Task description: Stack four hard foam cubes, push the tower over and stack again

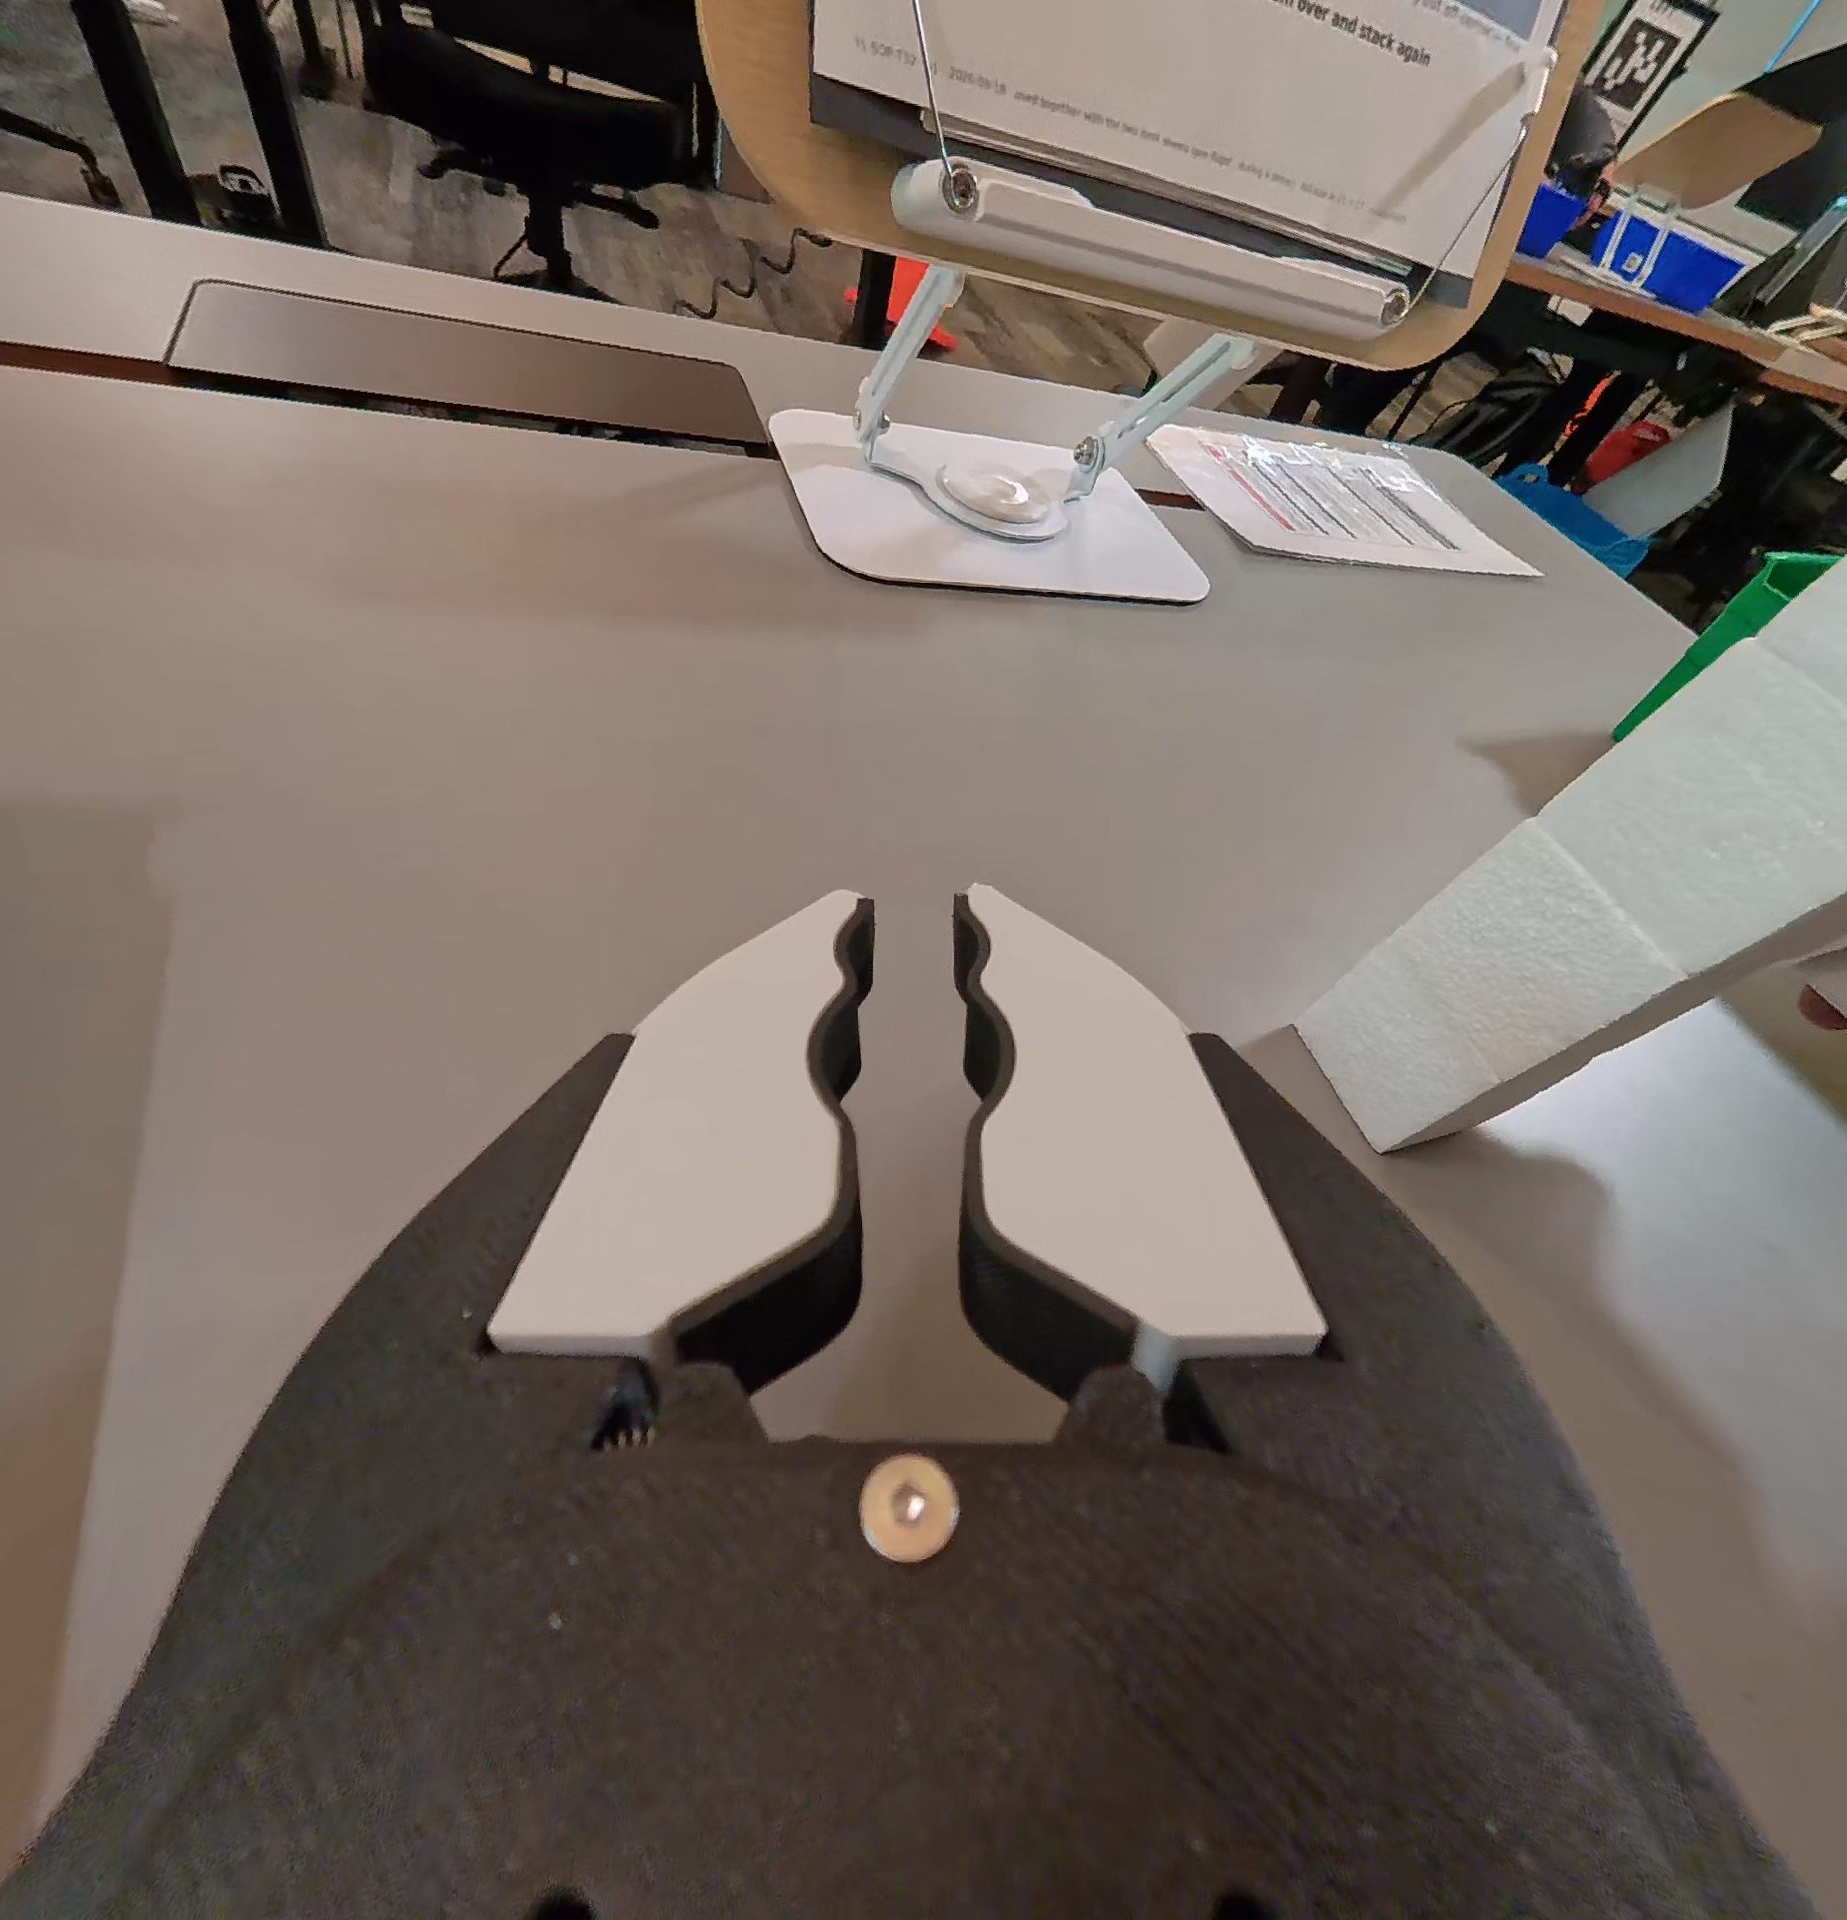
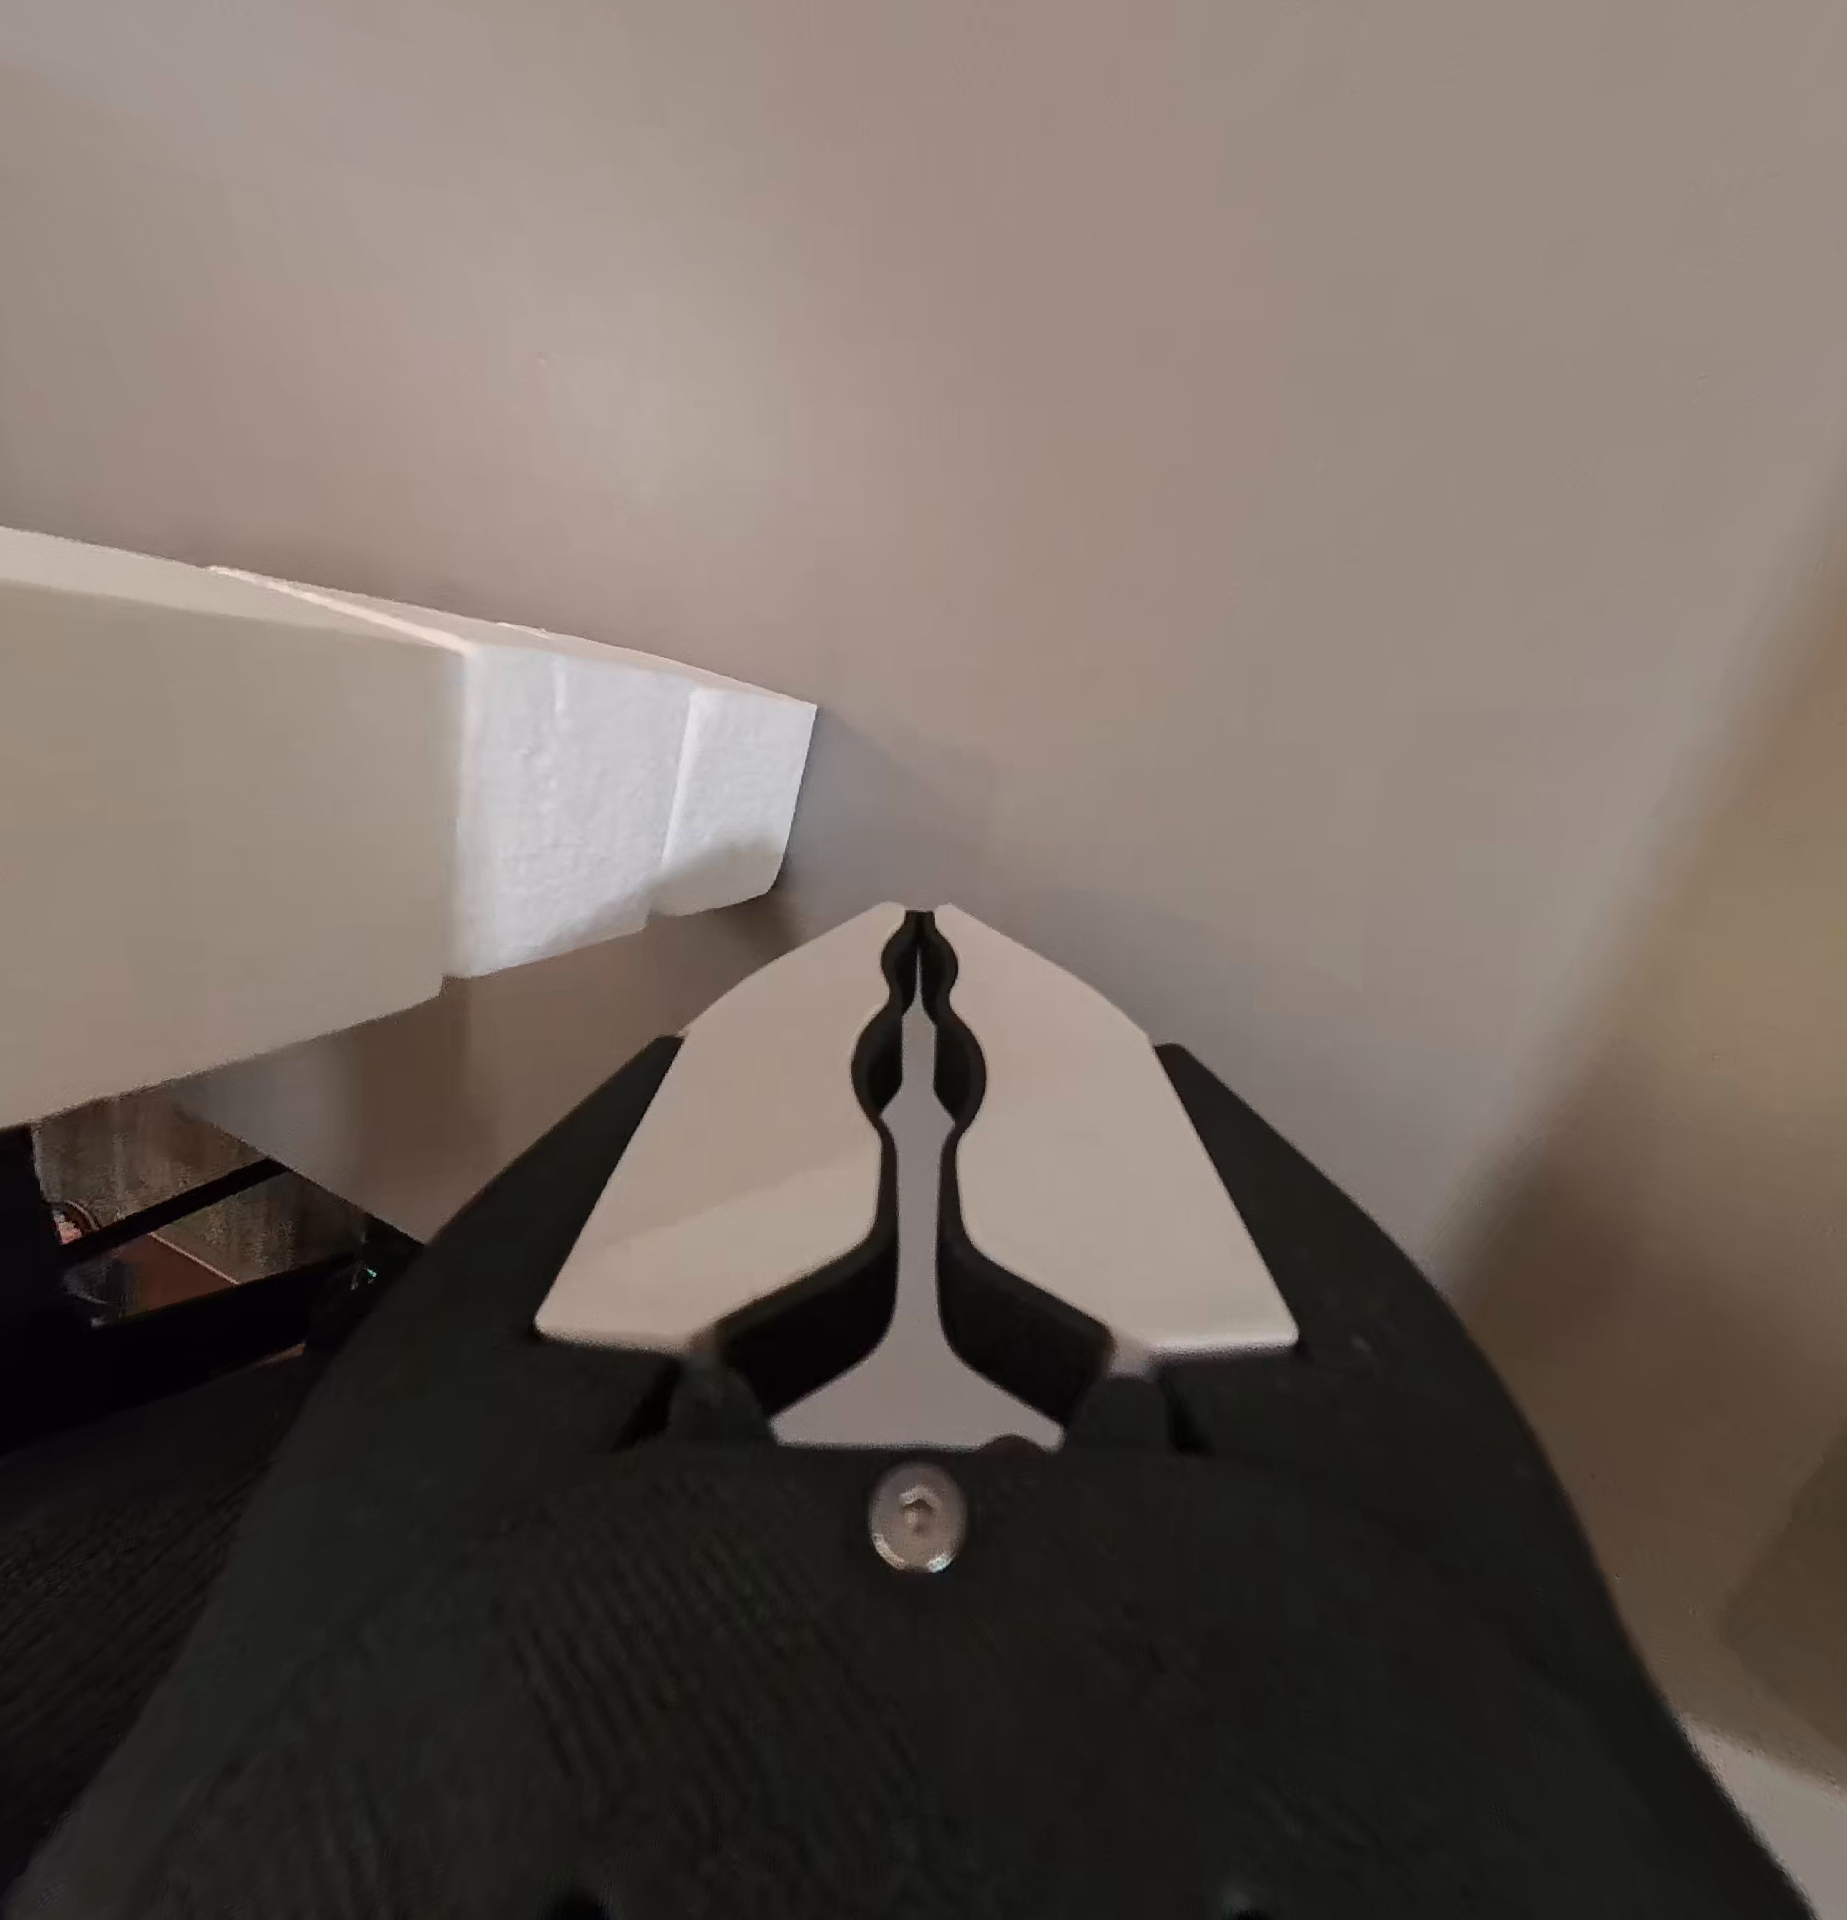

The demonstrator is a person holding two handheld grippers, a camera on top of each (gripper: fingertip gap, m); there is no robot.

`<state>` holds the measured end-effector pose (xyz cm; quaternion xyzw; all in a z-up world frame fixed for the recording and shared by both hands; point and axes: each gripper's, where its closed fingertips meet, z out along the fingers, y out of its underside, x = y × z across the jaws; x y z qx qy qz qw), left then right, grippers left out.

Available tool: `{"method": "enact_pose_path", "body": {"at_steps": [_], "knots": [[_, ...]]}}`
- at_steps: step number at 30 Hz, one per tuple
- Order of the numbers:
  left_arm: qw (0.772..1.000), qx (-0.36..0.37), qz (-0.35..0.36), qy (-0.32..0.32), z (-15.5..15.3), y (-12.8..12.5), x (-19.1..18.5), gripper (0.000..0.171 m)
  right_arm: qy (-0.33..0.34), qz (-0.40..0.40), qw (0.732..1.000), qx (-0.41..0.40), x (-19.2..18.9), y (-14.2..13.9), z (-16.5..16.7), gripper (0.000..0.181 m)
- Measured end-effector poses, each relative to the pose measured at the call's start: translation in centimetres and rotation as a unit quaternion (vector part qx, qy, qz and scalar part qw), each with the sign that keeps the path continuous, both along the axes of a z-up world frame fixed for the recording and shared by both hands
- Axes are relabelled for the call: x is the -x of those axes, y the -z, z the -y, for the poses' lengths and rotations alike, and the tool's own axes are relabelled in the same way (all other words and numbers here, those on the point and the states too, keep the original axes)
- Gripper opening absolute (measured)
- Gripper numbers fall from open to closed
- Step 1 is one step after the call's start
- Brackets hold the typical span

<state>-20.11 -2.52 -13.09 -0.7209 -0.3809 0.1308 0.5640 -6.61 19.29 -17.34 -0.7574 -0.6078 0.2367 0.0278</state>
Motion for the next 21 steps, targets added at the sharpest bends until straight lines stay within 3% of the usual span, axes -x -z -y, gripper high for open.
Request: {"method": "enact_pose_path", "body": {"at_steps": [10,21], "knots": [[1.000,0.000,0.003,0.005,-0.2,0.1,-0.1,0.015,0.008,-0.007,1.000,-0.024,0.5,-1.2,-1.8,0.000],[0.999,-0.010,-0.017,-0.043,1.0,-0.8,0.9,0.022,0.016,0.068,0.995,-0.078,-0.1,1.6,-4.5,0.000]]}}
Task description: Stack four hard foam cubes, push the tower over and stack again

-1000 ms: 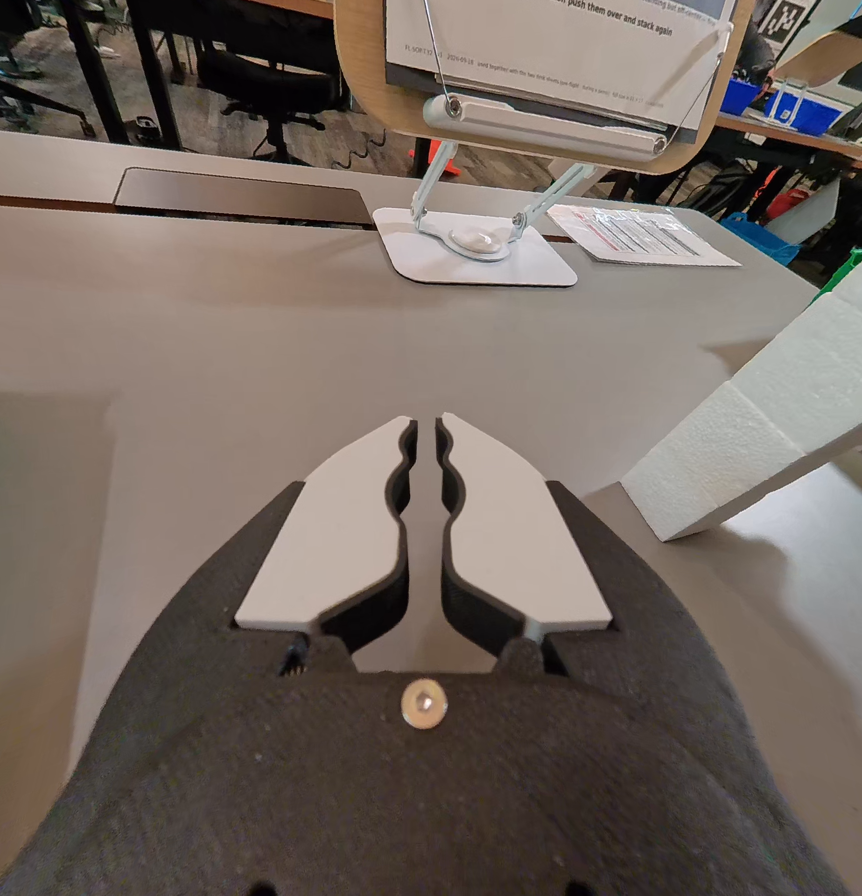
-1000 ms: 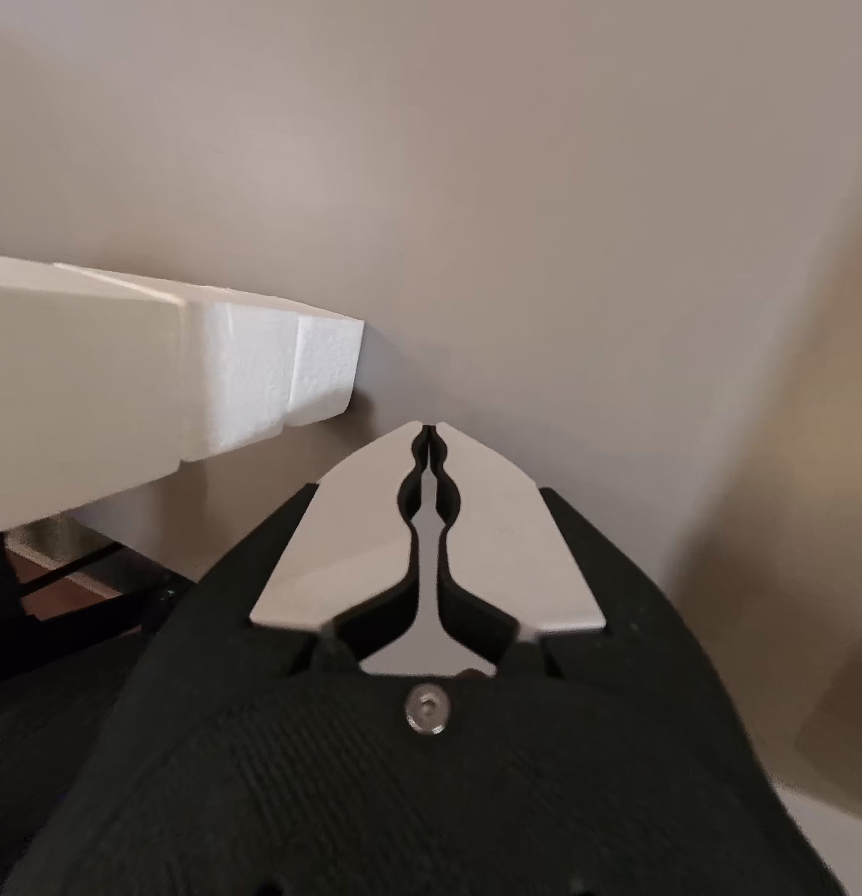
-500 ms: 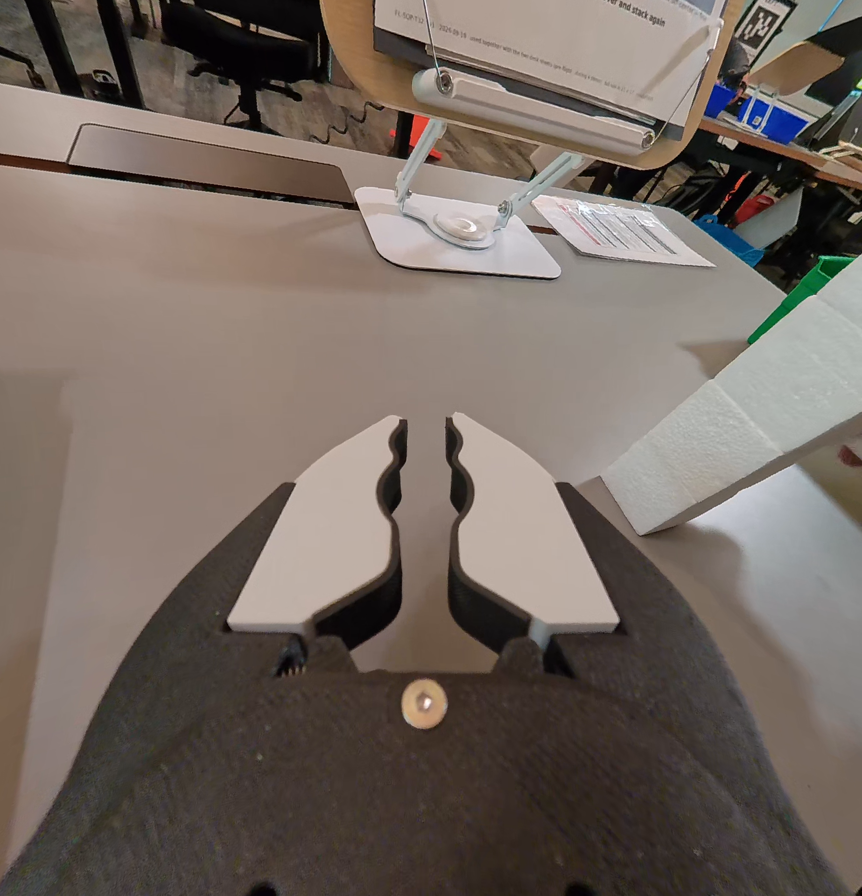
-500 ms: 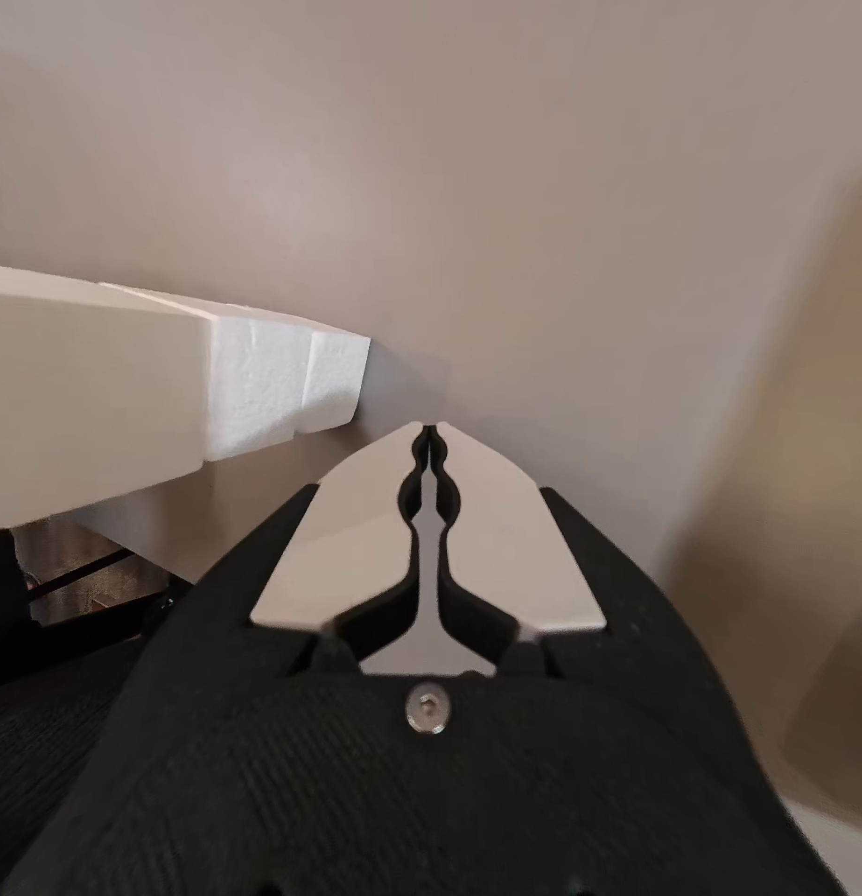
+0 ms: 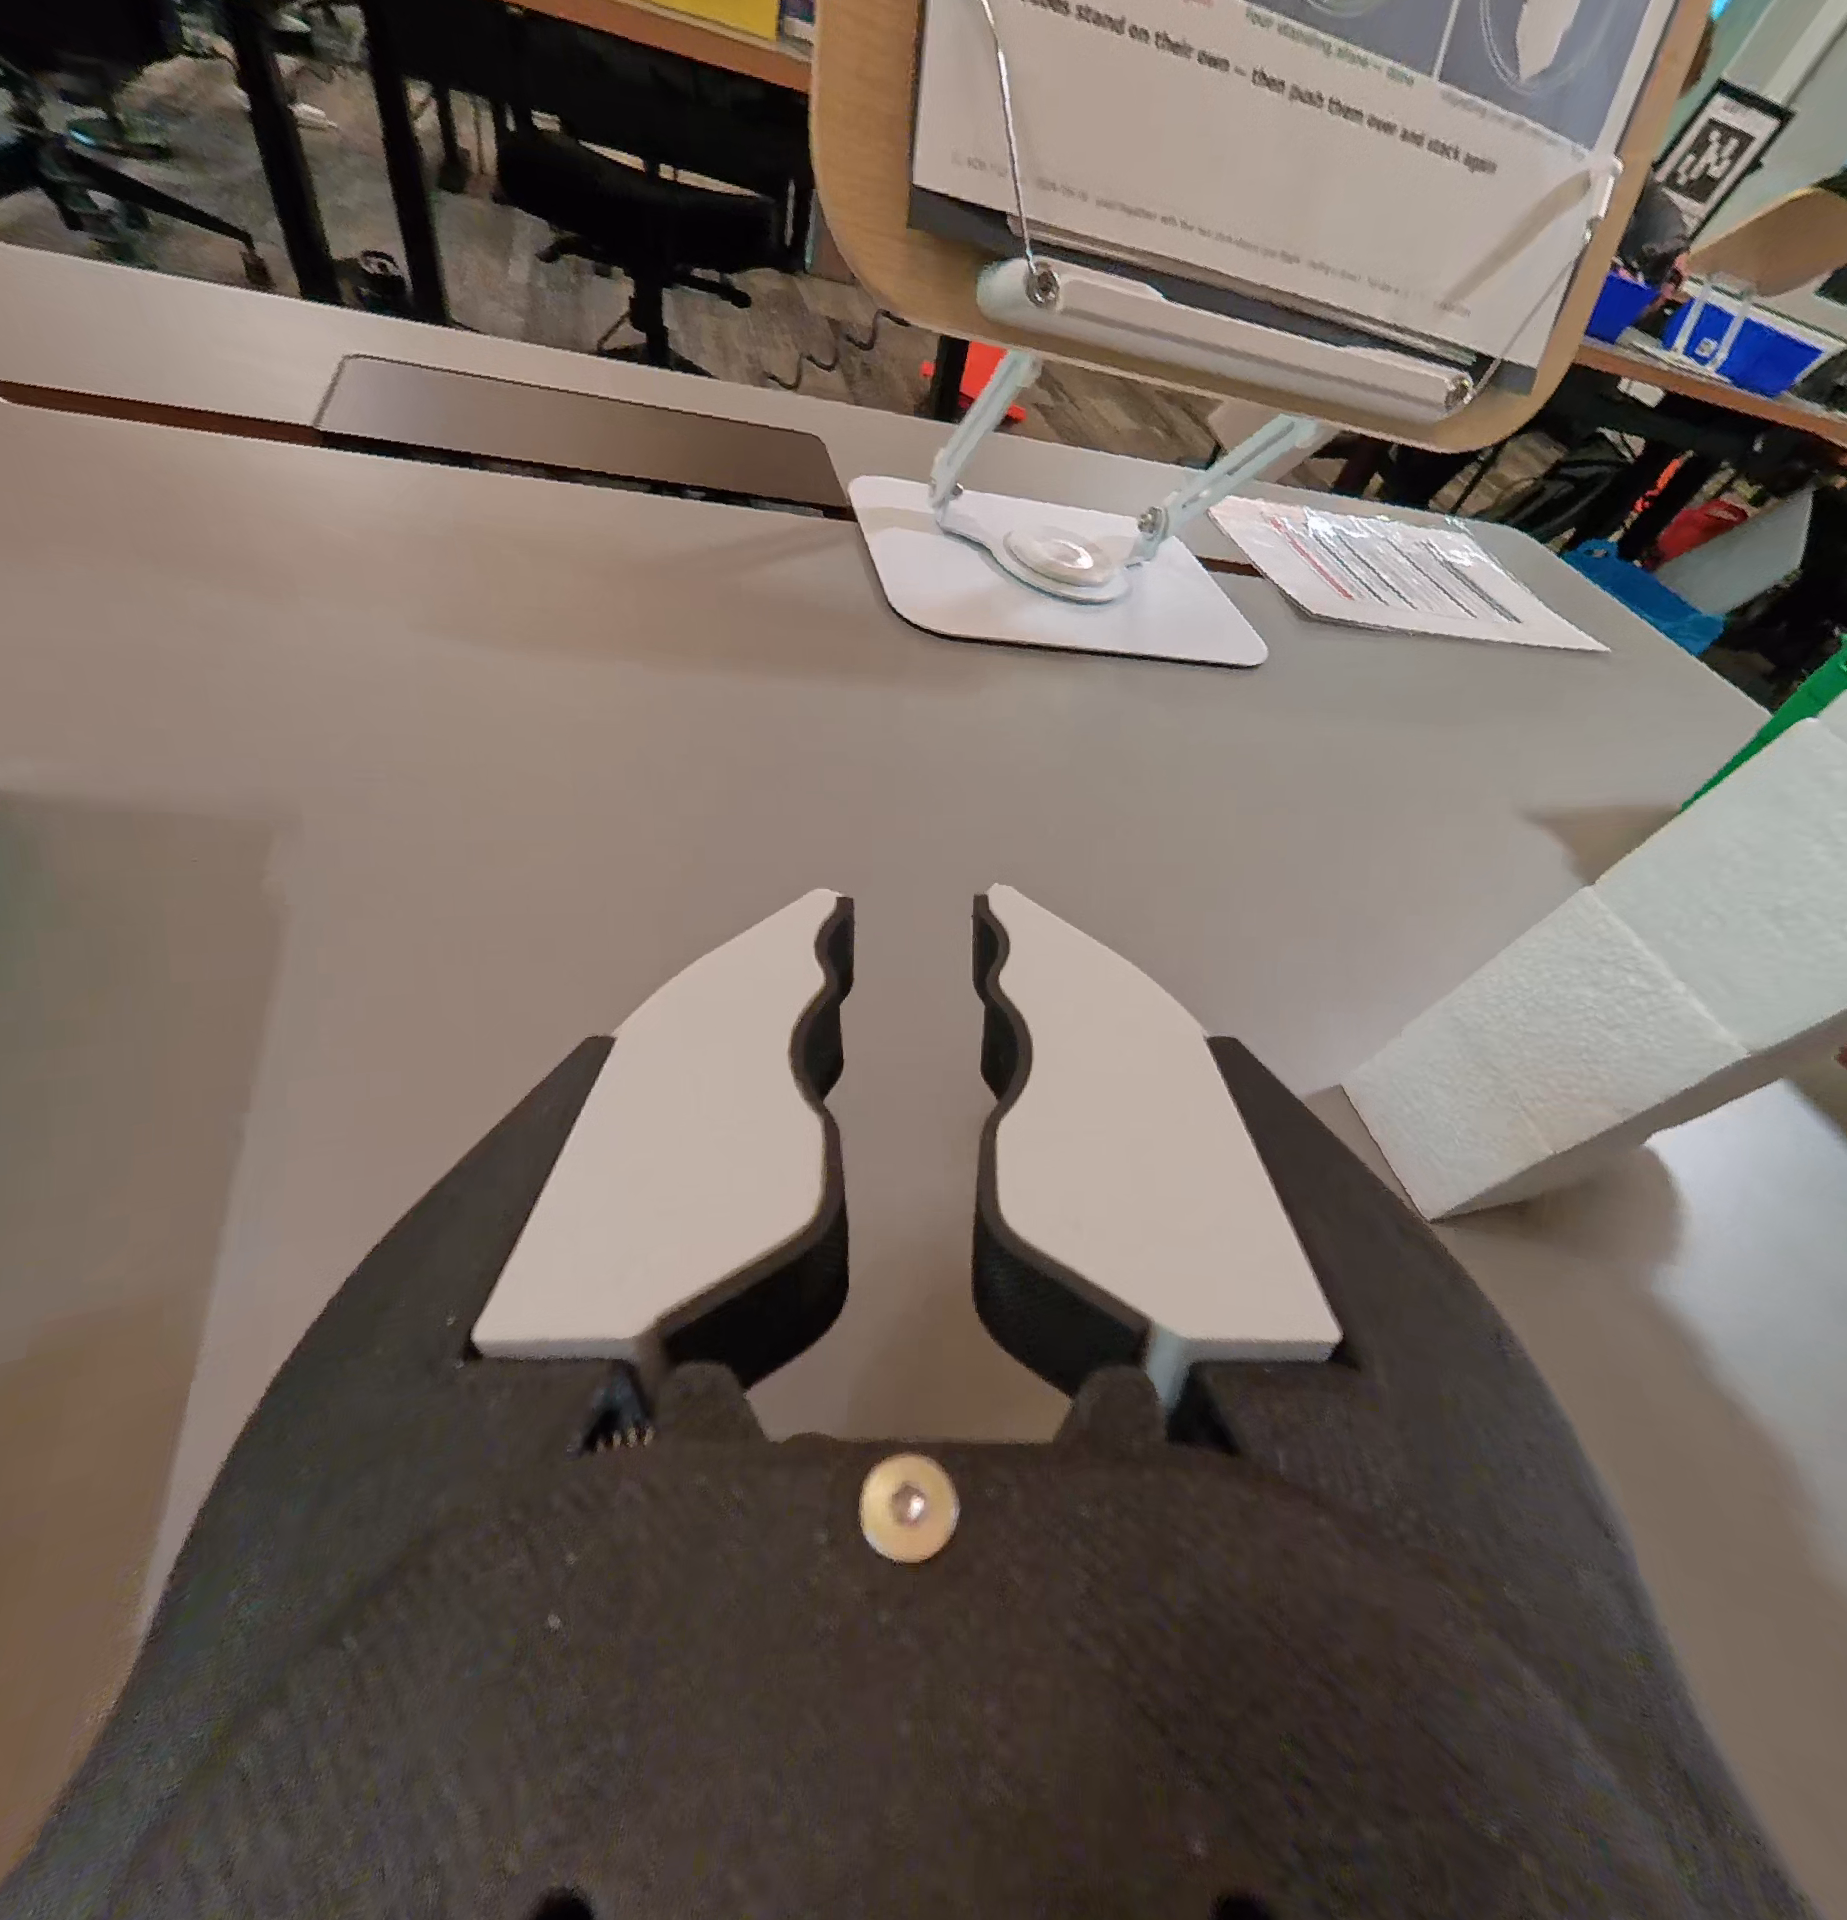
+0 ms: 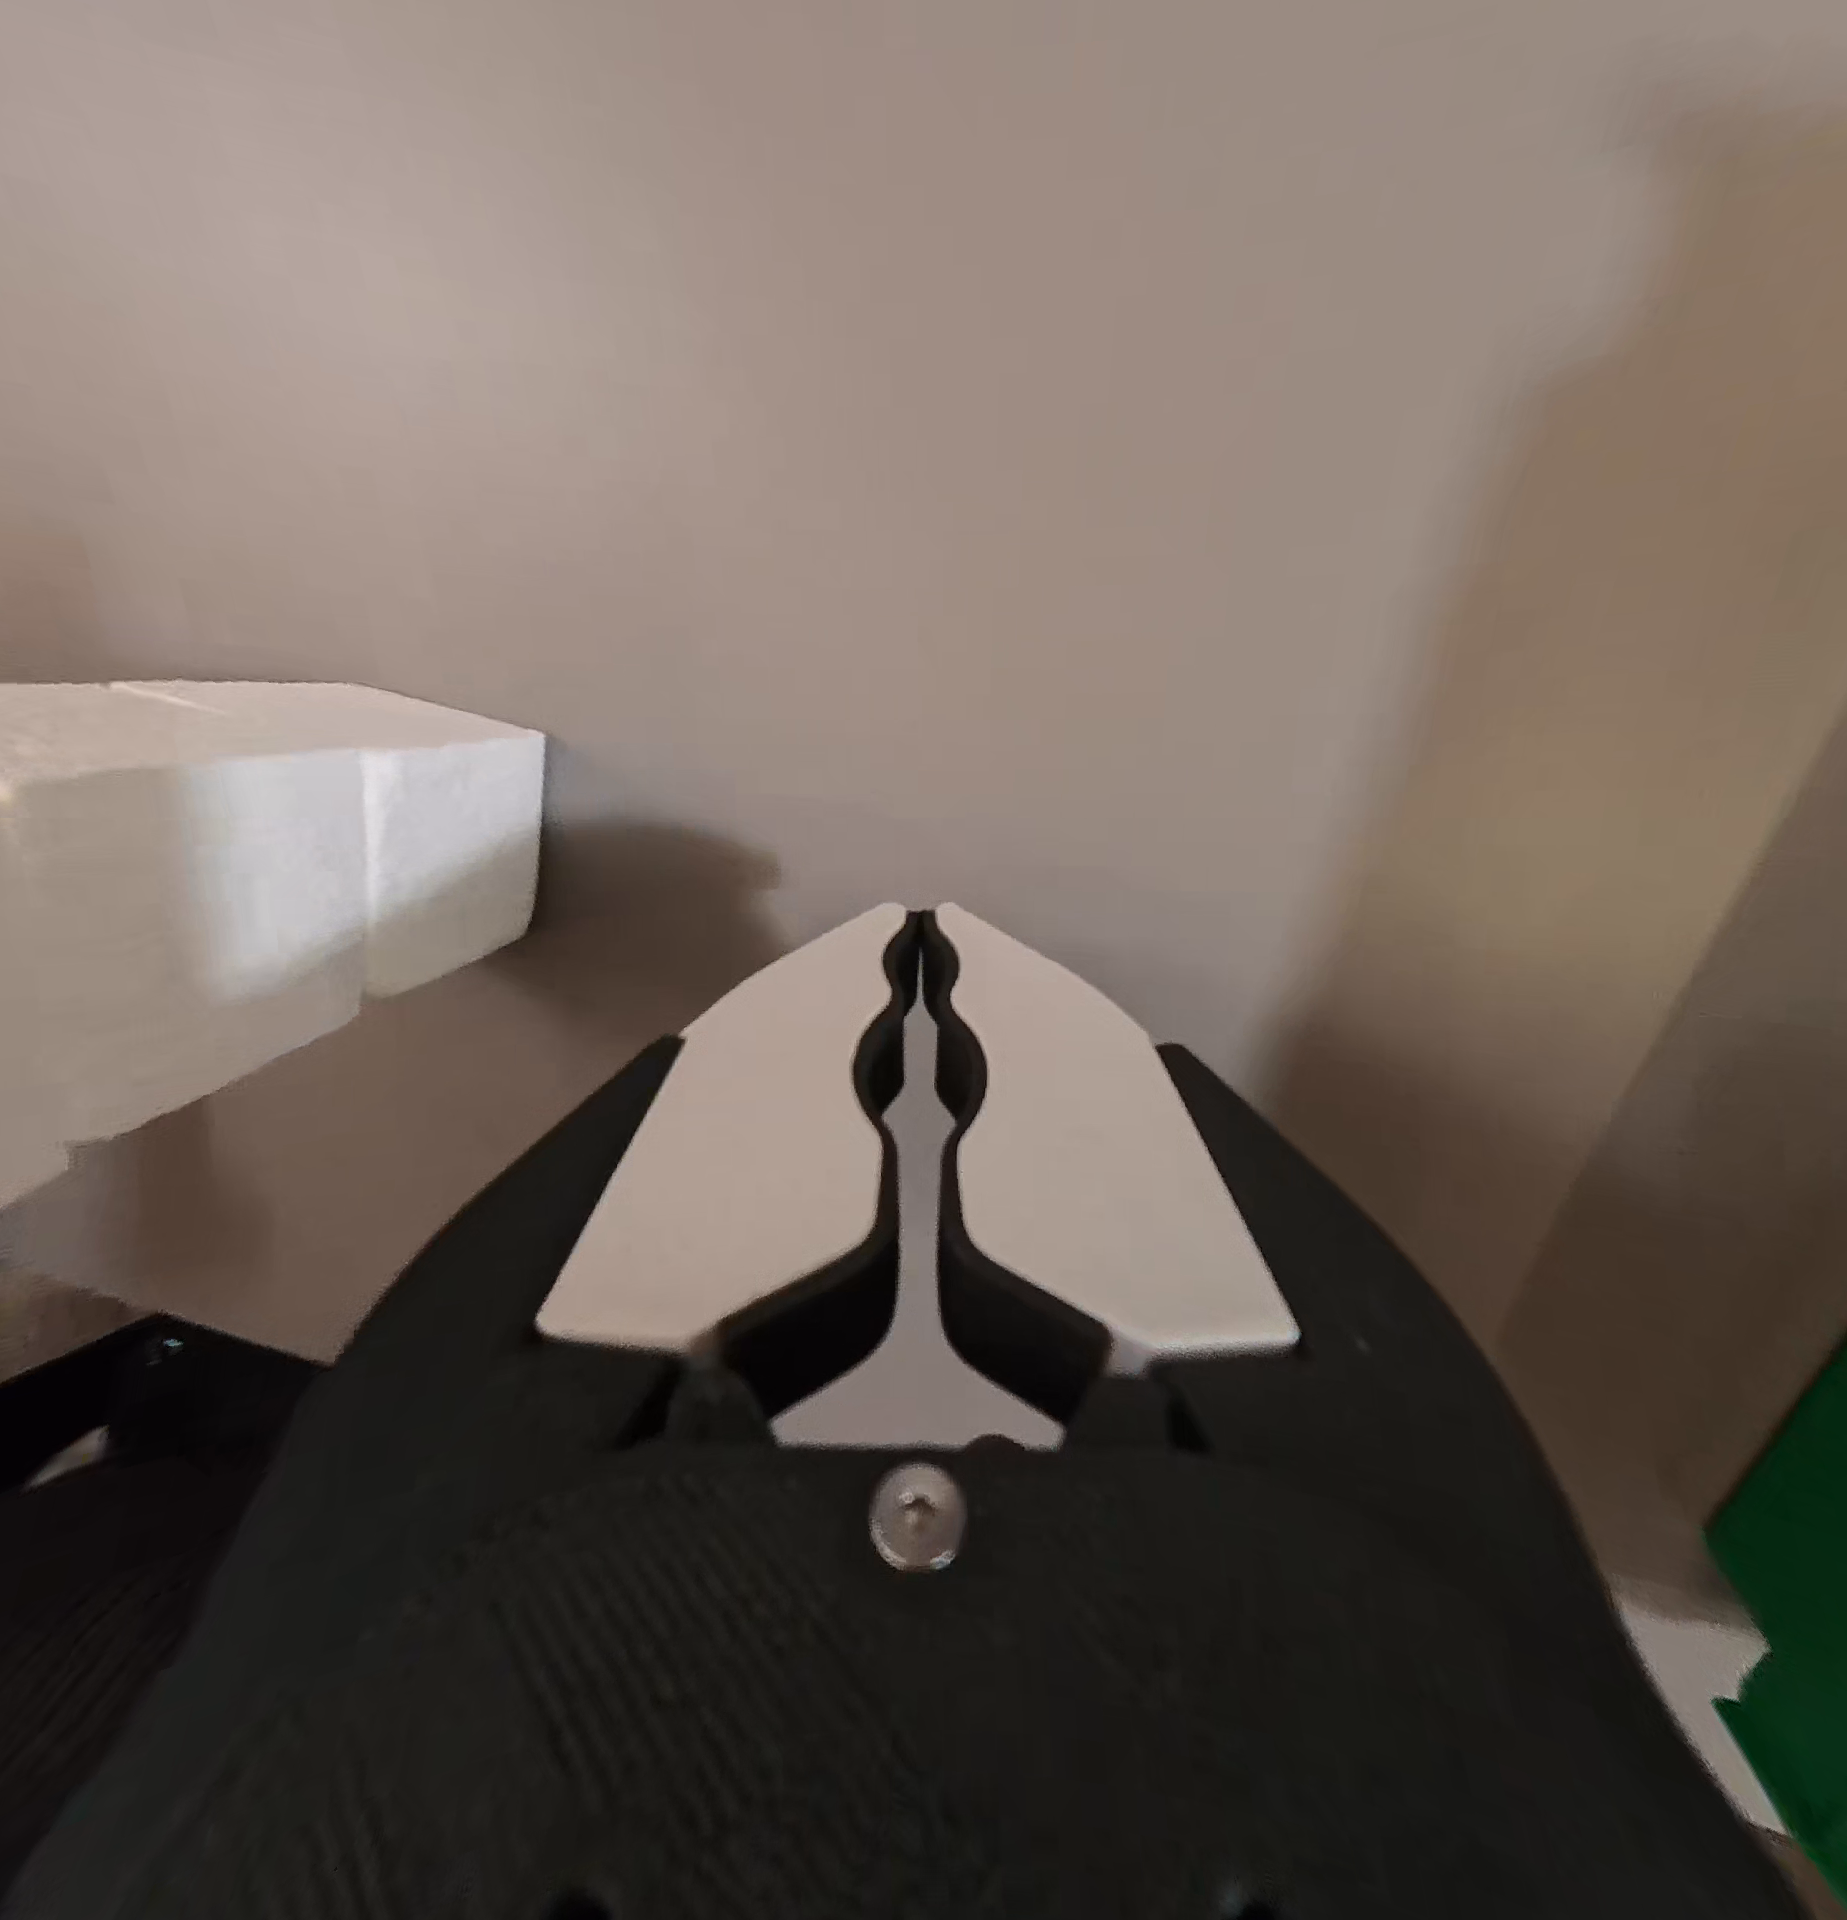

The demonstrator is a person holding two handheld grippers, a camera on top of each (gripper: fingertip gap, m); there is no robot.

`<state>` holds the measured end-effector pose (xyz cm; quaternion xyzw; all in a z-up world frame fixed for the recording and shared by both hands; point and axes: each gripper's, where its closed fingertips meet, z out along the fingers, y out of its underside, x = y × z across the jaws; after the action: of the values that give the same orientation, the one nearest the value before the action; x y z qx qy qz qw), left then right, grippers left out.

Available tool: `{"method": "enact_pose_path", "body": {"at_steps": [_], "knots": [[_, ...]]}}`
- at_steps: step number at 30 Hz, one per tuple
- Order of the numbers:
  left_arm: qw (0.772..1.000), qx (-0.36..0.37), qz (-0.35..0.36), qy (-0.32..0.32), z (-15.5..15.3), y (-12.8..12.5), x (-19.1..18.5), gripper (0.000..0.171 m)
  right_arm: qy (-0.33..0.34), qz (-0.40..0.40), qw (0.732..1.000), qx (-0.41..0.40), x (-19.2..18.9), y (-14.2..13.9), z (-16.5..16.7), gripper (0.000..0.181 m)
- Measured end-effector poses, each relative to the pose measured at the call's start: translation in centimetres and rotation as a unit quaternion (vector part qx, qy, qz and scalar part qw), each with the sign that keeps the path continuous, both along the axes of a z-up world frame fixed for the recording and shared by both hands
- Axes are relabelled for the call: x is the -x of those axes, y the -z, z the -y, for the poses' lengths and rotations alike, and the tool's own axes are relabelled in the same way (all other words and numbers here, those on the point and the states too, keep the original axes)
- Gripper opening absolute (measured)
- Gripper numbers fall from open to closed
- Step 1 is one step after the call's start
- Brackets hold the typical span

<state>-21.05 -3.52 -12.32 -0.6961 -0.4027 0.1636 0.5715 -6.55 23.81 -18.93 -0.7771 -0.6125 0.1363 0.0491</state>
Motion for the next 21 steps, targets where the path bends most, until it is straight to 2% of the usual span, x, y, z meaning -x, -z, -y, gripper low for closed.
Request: {"method": "enact_pose_path", "body": {"at_steps": [3,6,8,12,15,18,21], "knots": [[1.000,-0.008,-0.011,-0.025,0.7,-0.5,0.5,0.025,-0.036,-0.002,0.999,-0.025,1.0,-0.4,2.6,0.000],[0.996,-0.020,-0.040,-0.075,2.3,-1.7,1.3,0.029,-0.068,-0.052,0.992,0.093,3.1,-3.9,10.2,0.001],[0.989,-0.044,-0.073,-0.124,4.1,-3.2,2.0,0.031,-0.092,-0.086,0.986,0.110,4.5,-6.2,12.7,0.001],[0.960,-0.114,-0.139,-0.215,8.6,-6.5,2.5,0.032,-0.104,-0.125,0.984,0.074,5.9,-7.9,12.1,0.000],[0.949,-0.121,-0.168,-0.239,10.2,-7.6,2.5,0.033,-0.068,-0.129,0.983,0.114,5.5,-7.9,10.8,0.000],[0.945,-0.124,-0.180,-0.244,10.4,-7.9,2.4,0.033,-0.051,-0.149,0.975,0.160,4.4,-7.6,9.8,0.003],[0.956,-0.113,-0.175,-0.205,8.7,-7.6,2.1,0.029,-0.058,-0.185,0.965,0.175,3.3,-6.8,8.8,0.006]]}}
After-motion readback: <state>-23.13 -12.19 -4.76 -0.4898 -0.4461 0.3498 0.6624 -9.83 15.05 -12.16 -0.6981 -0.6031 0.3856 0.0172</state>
